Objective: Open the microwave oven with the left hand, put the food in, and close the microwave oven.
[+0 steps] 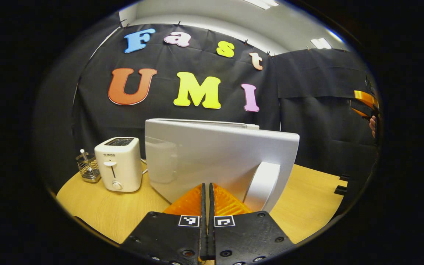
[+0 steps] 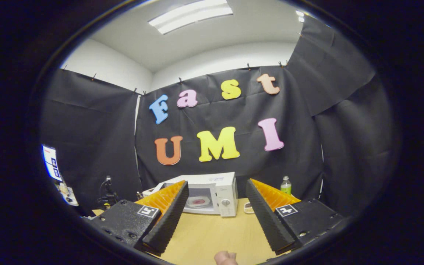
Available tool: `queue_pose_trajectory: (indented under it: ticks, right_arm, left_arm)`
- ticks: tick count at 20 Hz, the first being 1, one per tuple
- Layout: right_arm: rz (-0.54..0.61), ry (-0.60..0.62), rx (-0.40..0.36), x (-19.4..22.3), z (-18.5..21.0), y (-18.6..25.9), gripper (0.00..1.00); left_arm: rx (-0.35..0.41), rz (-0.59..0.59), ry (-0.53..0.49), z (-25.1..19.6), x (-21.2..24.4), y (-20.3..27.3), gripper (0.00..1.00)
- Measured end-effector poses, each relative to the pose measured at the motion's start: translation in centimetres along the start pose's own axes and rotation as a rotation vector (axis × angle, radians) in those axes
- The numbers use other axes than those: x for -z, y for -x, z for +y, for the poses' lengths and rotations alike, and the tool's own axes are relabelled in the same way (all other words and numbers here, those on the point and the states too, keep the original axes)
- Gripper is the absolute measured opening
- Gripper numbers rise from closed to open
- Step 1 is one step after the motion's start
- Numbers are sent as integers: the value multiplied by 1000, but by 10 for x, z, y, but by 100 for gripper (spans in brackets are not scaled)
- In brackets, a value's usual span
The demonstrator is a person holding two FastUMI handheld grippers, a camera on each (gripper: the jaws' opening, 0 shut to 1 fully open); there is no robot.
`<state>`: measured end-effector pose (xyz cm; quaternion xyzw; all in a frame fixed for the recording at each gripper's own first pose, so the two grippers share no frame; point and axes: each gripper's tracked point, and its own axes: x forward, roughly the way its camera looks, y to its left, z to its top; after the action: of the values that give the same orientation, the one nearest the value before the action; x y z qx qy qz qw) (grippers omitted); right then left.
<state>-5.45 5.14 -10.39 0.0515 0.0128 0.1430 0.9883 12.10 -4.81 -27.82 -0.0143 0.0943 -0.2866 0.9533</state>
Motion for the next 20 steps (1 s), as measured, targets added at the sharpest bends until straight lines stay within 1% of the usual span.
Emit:
queue_pose_trajectory:
  ticks: [2,5,7,10,11,15,16,18,19,20]
  right_arm:
    - [2,-2,1,1,-6,2,100]
    - [0,-10,9,6,-19,-1,100]
    - [3,-19,20,11,-29,-4,100]
    - [22,-30,34,21,-44,-10,100]
    - [25,-26,37,22,-49,-12,91]
    - [8,3,46,17,-60,-23,90]
    - [1,7,42,15,-61,-26,91]
    - [-13,12,35,14,-62,-31,91]
    - [-13,13,33,16,-64,-34,100]
    - [-7,10,31,20,-66,-37,100]
  left_arm:
    - [3,-4,-3,-13,-2,-19,0]
    - [-2,-14,41,-30,-5,-51,0]
    - [-12,-45,45,-44,-14,-74,0]
    - [-21,-43,51,-57,-16,-110,0]
    - [-28,-40,53,-60,-16,-121,0]
    - [-102,-47,38,-59,-16,-164,0]
    - [-121,-50,38,-59,-15,-175,0]
    - [-113,-33,59,-67,-7,-196,0]
    - [-125,-34,56,-67,-7,-205,0]
    - [-137,-29,54,-66,-5,-211,0]
